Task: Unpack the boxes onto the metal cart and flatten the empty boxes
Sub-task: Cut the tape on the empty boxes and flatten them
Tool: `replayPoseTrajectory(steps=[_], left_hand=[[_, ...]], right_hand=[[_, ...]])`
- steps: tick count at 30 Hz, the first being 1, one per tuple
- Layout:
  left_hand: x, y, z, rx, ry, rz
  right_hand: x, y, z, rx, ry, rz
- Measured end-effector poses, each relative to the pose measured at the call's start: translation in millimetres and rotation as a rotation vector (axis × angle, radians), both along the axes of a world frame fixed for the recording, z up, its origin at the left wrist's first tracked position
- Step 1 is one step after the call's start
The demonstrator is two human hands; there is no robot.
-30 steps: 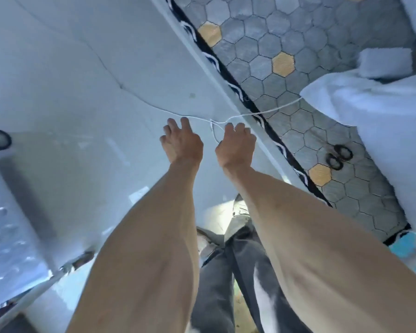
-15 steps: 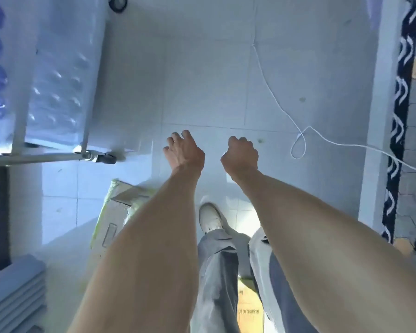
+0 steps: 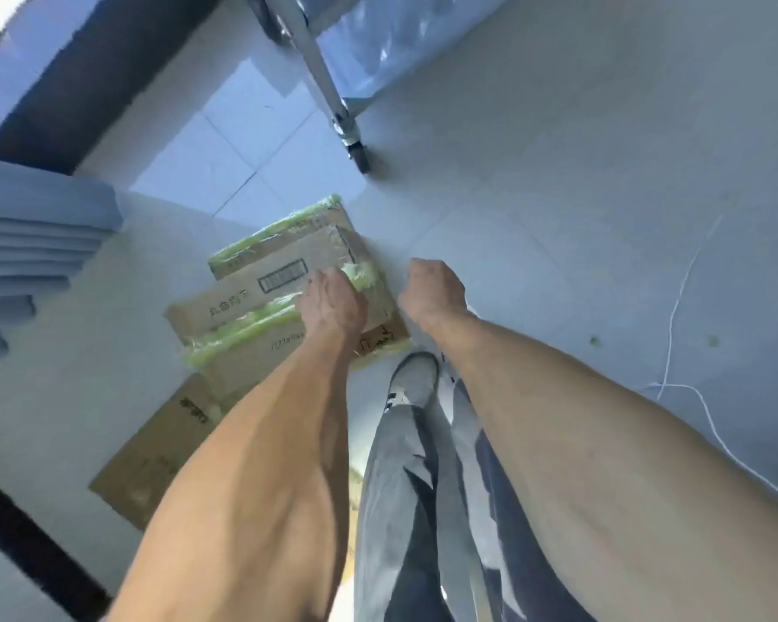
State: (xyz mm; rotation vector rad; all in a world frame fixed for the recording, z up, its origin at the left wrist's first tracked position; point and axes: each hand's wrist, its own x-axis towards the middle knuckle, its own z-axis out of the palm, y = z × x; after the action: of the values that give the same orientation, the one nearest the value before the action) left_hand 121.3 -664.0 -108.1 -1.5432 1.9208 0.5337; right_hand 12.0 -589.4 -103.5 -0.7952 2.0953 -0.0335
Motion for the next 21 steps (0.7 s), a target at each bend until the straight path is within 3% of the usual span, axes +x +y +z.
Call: replayPoseTrajectory(steps=[13,17,21], left_hand=[[146.8,35.8,-55.6,0.053,-0.107,0.450],[182.7,44.9,-79.5,0.046,-0.083,0.526],[206.0,45.1,-91.9,0.049,-0.036,0.567]], right_hand=[[132.9,-37.2,-57.3,-0.120,0.037,0.659],[170.4,-56.3,-80.7,-0.195,0.052,0.750],[199.4,-74.9,-101.0,-0.119,0.075,0.739]])
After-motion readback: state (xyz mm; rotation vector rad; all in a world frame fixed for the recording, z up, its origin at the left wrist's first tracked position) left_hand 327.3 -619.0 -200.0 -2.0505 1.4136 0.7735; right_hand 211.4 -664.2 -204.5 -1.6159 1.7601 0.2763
